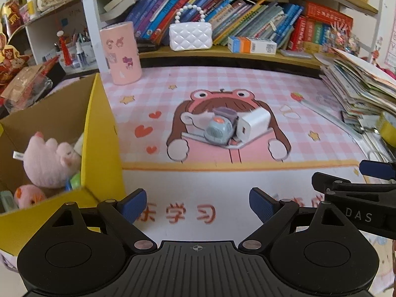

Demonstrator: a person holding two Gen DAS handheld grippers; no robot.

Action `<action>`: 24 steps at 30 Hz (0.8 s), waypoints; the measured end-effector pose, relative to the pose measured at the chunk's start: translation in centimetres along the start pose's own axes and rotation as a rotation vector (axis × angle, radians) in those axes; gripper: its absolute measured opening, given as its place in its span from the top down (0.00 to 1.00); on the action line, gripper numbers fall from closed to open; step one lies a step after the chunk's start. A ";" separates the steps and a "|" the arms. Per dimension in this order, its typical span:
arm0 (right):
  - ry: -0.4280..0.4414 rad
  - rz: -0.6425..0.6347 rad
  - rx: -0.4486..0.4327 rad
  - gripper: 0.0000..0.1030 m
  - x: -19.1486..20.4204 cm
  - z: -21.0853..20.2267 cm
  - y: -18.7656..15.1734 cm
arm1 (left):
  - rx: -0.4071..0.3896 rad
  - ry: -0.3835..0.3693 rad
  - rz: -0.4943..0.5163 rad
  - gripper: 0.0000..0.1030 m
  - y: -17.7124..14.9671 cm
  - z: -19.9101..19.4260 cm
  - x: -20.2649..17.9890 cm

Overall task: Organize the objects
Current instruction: 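Reach the right tool to the white charger and close on it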

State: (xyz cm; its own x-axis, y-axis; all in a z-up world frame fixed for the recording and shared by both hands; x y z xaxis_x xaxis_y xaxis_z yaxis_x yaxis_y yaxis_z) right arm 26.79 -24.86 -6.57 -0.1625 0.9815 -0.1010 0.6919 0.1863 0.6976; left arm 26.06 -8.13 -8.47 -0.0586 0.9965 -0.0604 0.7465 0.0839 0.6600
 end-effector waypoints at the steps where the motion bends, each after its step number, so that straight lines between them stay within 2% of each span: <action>1: 0.003 -0.002 -0.004 0.23 -0.1 0.2 0.3 | -0.003 0.006 -0.005 0.11 0.3 0.1 0.0; 11: 0.028 -0.043 -0.039 0.23 -0.7 3.0 2.9 | -0.022 0.037 -0.022 0.07 2.4 1.7 -0.7; 15: 0.030 -0.051 -0.035 0.23 -1.1 4.1 3.3 | -0.028 0.053 -0.045 0.04 2.9 2.3 -1.0; 24: 0.070 -0.075 -0.036 0.22 -1.2 6.4 3.7 | -0.070 0.111 -0.069 0.03 3.2 2.2 -1.6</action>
State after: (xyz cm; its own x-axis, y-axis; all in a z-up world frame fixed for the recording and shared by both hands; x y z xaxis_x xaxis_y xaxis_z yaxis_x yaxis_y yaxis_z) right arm 34.01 -25.06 -8.41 -0.2621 0.9593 -0.1048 0.6505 0.2559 0.7151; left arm 30.02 -9.49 -7.92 -0.1836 0.9826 -0.0270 0.6902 0.1484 0.7082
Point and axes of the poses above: each gripper's, at about its wrist camera, not at the fingertips, and z roughly the way its jaws point, x to its left, y to its top, the point moved 9 cm from there along z, roughly the way its jaws point, and after that the axes turned 8 degrees about -z, right-handed, at the moved point
